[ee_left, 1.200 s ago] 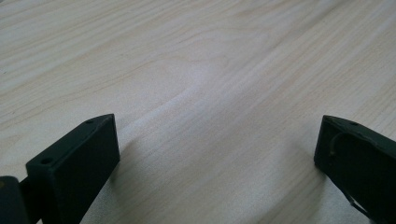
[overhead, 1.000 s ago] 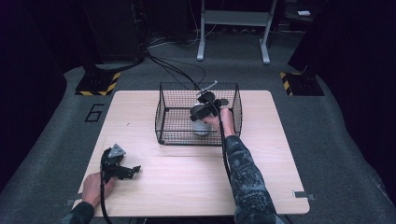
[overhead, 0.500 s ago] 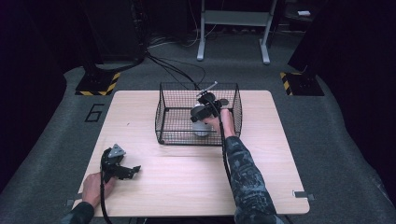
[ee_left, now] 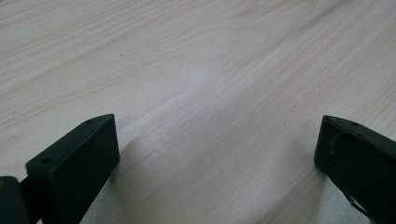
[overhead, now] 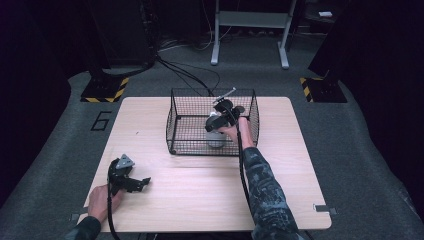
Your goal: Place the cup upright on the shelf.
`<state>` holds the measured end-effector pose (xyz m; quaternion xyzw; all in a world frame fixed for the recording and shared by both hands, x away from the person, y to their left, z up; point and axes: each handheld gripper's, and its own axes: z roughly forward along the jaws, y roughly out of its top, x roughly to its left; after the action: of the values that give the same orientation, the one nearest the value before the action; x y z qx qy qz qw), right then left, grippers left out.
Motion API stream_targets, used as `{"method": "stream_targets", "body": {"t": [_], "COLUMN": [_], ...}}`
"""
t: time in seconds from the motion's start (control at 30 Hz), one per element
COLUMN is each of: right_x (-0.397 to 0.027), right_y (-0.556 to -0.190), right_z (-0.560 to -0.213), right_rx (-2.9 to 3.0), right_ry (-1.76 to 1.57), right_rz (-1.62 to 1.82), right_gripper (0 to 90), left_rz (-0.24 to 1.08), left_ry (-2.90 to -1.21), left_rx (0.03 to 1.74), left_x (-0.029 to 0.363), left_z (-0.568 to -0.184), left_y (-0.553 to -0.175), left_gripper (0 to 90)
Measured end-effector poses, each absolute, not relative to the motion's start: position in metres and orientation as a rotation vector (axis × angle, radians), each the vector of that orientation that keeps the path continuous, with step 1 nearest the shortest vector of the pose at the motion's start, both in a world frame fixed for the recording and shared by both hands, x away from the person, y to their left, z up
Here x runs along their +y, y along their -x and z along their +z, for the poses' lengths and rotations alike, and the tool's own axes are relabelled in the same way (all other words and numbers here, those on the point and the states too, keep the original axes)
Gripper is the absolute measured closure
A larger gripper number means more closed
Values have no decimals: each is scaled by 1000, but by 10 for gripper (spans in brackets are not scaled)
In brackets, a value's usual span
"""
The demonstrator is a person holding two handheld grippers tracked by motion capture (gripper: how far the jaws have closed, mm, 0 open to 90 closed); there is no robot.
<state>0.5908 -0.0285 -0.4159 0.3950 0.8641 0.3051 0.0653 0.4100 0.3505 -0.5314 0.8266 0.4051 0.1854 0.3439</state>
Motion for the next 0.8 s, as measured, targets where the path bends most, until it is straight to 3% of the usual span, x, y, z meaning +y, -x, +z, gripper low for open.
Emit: {"method": "stream_targets", "body": {"t": [0.5,0.8], "right_x": [-52,-63], "right_y": [-565,-522], "right_z": [-377,-349], "right_rx": [2528,2498], "right_ry": [-1129,-1013], "right_rz": [1030,1072], "right_gripper": [0,0], "left_rz": [479,482], "left_ry": [-2150,-2144], "left_rx": [1050,1053], "left_x": [351,350], "left_z": [-531,-531], "left_y": [-410,-410], "left_gripper": [1,1]}}
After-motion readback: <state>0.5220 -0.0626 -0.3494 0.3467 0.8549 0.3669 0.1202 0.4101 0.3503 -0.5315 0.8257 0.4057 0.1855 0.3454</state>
